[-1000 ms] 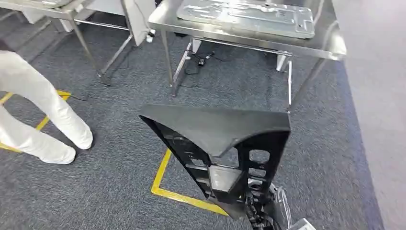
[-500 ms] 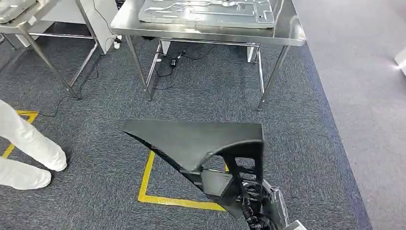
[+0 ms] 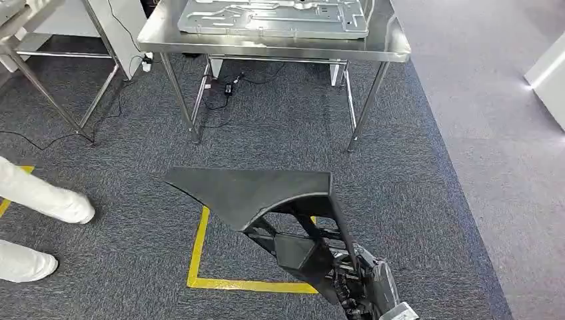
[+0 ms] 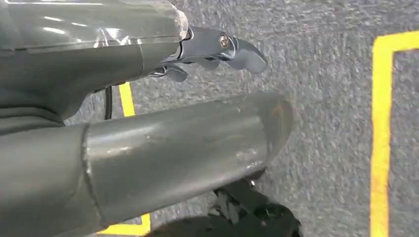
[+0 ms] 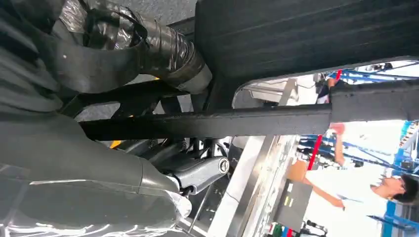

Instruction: Take the parts from the cabinet and place them on the table.

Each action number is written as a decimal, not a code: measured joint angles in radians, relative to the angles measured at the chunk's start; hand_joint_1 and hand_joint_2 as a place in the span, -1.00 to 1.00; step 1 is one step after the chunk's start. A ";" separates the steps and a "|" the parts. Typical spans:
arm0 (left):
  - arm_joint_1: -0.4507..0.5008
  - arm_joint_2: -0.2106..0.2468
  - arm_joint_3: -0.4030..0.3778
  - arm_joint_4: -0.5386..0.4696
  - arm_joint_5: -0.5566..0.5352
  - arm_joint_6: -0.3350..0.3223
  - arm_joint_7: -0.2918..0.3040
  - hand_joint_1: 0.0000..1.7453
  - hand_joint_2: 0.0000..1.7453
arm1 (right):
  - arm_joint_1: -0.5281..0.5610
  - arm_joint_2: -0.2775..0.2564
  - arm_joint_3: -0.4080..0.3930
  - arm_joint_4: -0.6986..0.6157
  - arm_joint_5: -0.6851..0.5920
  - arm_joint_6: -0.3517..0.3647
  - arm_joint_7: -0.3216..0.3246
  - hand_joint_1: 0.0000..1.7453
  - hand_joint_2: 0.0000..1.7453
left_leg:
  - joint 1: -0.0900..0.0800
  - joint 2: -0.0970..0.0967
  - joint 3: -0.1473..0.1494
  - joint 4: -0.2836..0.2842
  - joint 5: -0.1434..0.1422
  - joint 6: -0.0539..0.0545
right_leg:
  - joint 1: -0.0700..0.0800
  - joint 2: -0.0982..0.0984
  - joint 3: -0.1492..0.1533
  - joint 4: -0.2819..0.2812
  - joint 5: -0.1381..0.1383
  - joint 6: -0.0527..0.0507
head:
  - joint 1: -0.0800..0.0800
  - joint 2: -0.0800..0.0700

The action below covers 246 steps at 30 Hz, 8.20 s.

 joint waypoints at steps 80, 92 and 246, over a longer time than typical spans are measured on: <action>-0.036 -0.035 0.191 -0.079 -0.188 -0.080 -0.010 -1.00 -1.00 | -0.039 -0.032 0.066 0.048 0.071 -0.079 0.161 1.00 1.00 | 0.008 -0.004 -0.074 0.252 -0.166 -0.046 | -0.003 -0.017 0.012 -0.005 -0.018 -0.049 | -0.003 0.000; -0.032 -0.042 0.224 -0.098 -0.203 -0.089 -0.012 -1.00 -1.00 | -0.035 -0.031 0.058 0.042 0.095 -0.073 0.175 1.00 1.00 | -0.018 -0.007 -0.007 -0.024 0.028 0.030 | 0.005 -0.014 0.100 0.016 -0.056 -0.010 | -0.003 0.000; -0.088 0.109 0.245 0.214 -0.338 0.077 -0.008 -1.00 -1.00 | -0.318 -0.131 -0.314 0.216 1.272 0.099 0.504 1.00 1.00 | -0.033 -0.013 -0.022 -0.049 0.081 0.045 | 0.026 -0.012 0.090 0.023 -0.041 -0.039 | 0.003 0.000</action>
